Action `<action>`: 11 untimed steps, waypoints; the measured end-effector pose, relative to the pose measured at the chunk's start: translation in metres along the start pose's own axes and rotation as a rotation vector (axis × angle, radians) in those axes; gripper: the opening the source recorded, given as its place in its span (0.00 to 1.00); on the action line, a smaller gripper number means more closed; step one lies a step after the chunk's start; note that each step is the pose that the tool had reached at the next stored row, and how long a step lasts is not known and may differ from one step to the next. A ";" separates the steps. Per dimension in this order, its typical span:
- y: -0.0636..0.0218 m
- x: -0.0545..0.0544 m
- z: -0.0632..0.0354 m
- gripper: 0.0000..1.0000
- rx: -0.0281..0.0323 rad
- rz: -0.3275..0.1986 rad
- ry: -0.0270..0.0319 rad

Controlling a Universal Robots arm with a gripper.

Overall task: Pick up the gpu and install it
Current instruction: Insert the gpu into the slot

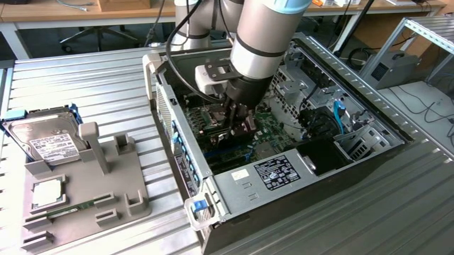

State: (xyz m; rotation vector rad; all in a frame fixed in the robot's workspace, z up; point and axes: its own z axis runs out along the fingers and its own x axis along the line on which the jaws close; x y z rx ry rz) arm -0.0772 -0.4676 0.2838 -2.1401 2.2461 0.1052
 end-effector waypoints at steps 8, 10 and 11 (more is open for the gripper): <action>0.0000 0.000 -0.0035 0.35 -0.0001 -0.001 -0.0001; -0.0001 0.000 -0.0022 0.35 0.0000 -0.001 0.0000; -0.0001 0.000 -0.0008 0.35 0.0003 -0.001 0.0001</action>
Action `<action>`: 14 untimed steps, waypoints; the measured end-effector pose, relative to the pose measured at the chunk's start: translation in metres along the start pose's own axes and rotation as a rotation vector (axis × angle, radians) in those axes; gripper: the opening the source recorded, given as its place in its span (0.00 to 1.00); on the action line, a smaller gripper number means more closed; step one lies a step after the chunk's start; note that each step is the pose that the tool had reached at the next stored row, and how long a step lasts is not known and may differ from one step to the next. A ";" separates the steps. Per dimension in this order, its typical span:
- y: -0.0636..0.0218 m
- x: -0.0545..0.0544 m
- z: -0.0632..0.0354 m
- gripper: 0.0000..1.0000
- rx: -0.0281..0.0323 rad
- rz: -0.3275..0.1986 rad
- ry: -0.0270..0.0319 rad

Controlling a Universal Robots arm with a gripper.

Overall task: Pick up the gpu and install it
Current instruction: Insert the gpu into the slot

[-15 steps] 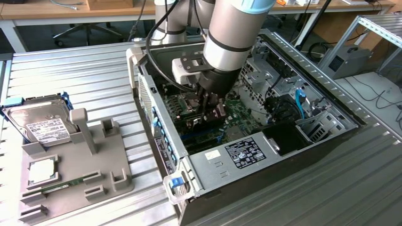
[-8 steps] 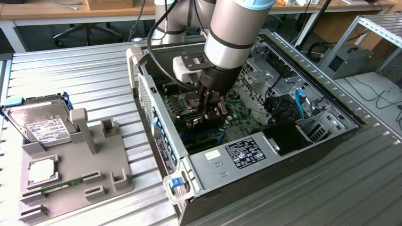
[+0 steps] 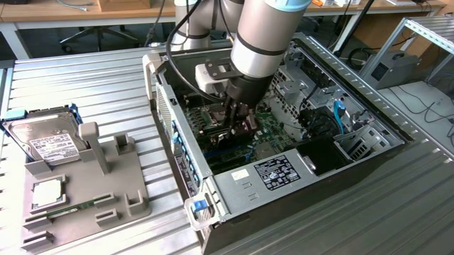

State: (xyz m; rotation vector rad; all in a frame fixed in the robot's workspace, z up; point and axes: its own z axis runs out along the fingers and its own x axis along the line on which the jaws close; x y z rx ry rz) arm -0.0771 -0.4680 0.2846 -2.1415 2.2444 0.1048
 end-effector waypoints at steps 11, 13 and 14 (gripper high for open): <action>-0.0004 0.000 0.0047 0.35 -0.0011 -0.025 0.0003; -0.0004 0.000 0.0056 0.35 -0.0017 -0.032 0.0008; -0.0004 0.000 0.0056 0.35 -0.0018 -0.033 0.0009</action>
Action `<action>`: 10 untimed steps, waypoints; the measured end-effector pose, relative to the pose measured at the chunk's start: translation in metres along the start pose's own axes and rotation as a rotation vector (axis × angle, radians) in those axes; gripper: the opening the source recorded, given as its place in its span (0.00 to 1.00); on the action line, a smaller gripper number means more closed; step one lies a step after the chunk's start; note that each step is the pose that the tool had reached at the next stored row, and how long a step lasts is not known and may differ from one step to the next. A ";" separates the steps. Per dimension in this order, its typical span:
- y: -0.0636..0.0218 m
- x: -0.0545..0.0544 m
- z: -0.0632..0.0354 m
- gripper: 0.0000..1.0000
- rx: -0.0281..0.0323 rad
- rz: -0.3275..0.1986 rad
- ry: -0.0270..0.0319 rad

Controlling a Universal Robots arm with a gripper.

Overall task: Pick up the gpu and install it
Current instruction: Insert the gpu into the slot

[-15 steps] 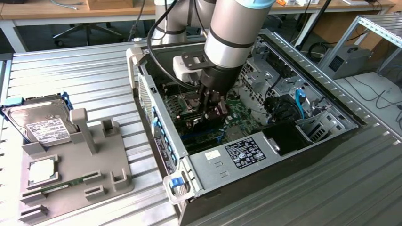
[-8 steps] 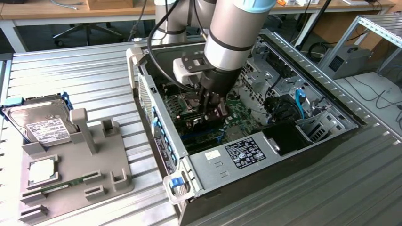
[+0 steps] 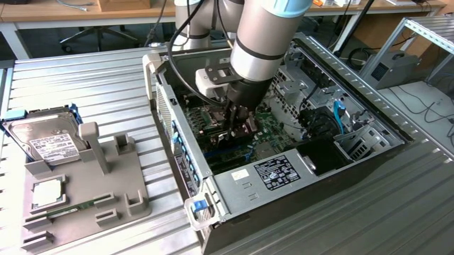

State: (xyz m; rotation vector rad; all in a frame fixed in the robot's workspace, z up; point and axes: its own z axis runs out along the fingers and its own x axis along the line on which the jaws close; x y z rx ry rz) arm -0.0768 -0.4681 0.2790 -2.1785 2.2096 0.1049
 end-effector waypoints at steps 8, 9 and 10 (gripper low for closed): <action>-0.0001 0.000 0.0053 0.35 0.0001 0.000 -0.0002; -0.0002 0.000 0.0064 0.35 0.0001 0.000 -0.0002; -0.0002 0.000 0.0072 0.35 0.0001 0.000 -0.0002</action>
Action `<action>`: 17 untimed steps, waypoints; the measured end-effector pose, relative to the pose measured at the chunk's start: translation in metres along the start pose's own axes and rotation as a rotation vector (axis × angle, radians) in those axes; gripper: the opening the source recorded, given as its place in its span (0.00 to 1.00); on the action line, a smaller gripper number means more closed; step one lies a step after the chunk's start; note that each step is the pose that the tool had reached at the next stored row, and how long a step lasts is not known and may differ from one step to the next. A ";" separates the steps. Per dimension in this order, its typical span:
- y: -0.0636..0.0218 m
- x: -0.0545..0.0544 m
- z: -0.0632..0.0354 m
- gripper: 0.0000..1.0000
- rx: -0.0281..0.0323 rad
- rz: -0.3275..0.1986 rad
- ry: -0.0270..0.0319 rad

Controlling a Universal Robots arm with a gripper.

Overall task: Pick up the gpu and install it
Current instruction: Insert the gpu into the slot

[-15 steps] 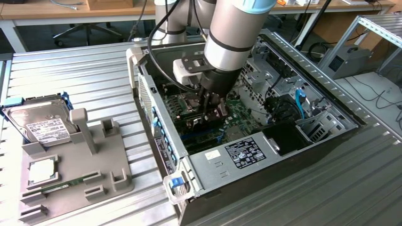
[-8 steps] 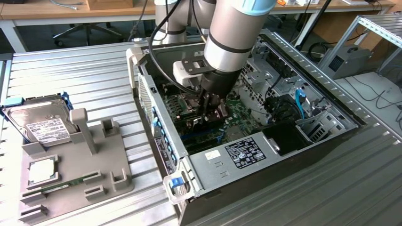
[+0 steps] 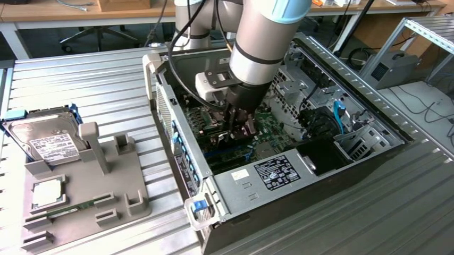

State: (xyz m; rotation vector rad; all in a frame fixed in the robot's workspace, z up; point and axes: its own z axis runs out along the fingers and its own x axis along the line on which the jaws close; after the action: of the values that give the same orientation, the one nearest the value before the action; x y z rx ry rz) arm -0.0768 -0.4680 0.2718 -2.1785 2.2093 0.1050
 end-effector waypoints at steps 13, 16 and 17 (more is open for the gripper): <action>0.0000 0.000 0.0021 0.35 -0.0001 0.000 0.0002; 0.0000 0.000 0.0021 0.35 0.0000 0.000 0.0001; 0.0000 0.000 0.0021 0.35 0.0000 0.000 0.0001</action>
State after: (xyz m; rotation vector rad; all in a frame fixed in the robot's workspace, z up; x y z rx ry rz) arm -0.0769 -0.4675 0.2697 -2.1785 2.2094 0.1049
